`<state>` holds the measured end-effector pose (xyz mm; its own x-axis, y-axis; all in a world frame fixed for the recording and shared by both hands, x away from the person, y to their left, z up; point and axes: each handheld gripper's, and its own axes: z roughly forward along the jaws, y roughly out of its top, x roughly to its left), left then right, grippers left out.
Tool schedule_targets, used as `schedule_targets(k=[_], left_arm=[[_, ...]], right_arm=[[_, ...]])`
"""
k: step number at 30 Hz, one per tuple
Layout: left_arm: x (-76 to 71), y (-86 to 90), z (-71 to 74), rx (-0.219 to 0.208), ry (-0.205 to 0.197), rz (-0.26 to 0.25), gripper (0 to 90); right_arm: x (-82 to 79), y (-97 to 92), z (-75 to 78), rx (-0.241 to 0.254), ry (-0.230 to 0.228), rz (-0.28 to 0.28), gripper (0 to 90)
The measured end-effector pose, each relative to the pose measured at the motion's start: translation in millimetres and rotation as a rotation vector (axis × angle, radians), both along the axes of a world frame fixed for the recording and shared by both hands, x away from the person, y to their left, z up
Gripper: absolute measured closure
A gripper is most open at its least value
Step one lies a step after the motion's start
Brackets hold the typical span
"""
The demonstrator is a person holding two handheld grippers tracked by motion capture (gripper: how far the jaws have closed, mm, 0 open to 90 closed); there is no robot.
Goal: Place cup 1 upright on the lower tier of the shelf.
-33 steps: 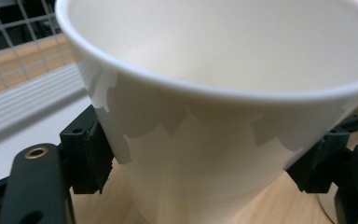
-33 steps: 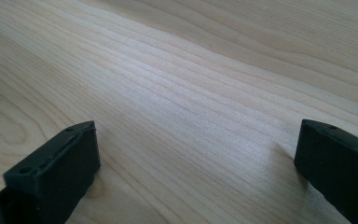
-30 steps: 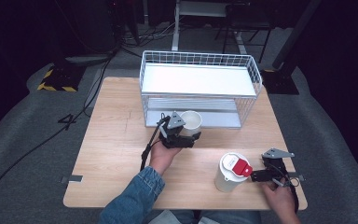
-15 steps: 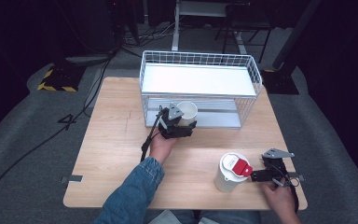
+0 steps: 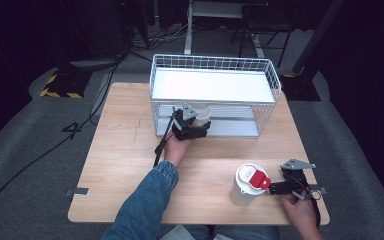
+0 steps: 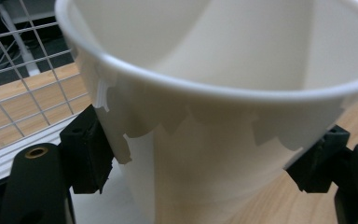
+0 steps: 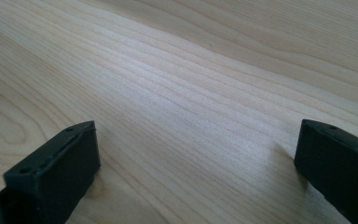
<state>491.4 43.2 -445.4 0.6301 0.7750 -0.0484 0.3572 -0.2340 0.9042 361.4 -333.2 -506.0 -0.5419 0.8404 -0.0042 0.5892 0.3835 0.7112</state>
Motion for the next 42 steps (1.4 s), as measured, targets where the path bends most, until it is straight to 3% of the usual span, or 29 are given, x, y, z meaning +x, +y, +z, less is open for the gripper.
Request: schedule_targets(k=[8, 13, 19, 22, 31, 42], left_arm=[[6.9, -5.9, -9.8, 0.023, 0.000, 0.004, 22.1], [12.8, -7.5, -17.3, 0.003, 0.006, 0.017, 22.1], [20.8, -5.8, -25.7, -0.003, 0.005, 0.076, 22.0], [24.0, -4.5, -27.2, -0.010, 0.005, 0.091, 22.0], [33.0, -6.1, -31.4, 0.048, 0.009, 0.111, 22.0], [37.9, -5.8, -33.9, 0.025, 0.030, 0.117, 21.8]], right_arm=[[0.0, 0.0, 0.0, 0.000, 0.000, 0.000, 0.3], [0.0, 0.0, 0.0, 0.000, 0.000, 0.000, 0.3], [0.0, 0.0, 0.0, 0.000, 0.000, 0.000, 0.3], [0.0, 0.0, 0.0, 0.000, 0.000, 0.000, 0.3], [0.0, 0.0, 0.0, -0.001, -0.001, 0.001, 0.3], [-0.1, 0.0, 0.0, -0.001, 0.000, 0.000, 0.4]])
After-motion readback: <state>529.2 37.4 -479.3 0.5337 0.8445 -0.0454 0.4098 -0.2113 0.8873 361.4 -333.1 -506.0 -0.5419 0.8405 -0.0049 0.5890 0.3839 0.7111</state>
